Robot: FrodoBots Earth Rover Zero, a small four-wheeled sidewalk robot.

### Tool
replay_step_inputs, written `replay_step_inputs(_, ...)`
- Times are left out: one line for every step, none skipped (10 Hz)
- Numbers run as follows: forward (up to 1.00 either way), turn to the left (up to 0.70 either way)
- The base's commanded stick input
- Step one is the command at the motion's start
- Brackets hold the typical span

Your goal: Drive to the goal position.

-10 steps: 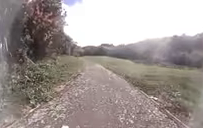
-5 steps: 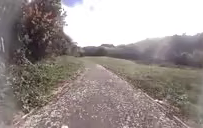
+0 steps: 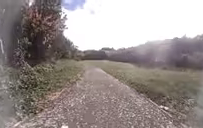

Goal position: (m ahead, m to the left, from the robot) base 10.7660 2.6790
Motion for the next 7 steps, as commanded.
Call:
replay_step_inputs(0.3,0.0)
replay_step_inputs(0.3,0.0)
replay_step_inputs(0.3,0.0)
replay_step_inputs(0.3,0.0)
replay_step_inputs(0.3,0.0)
replay_step_inputs(0.3,0.0)
replay_step_inputs(0.3,0.0)
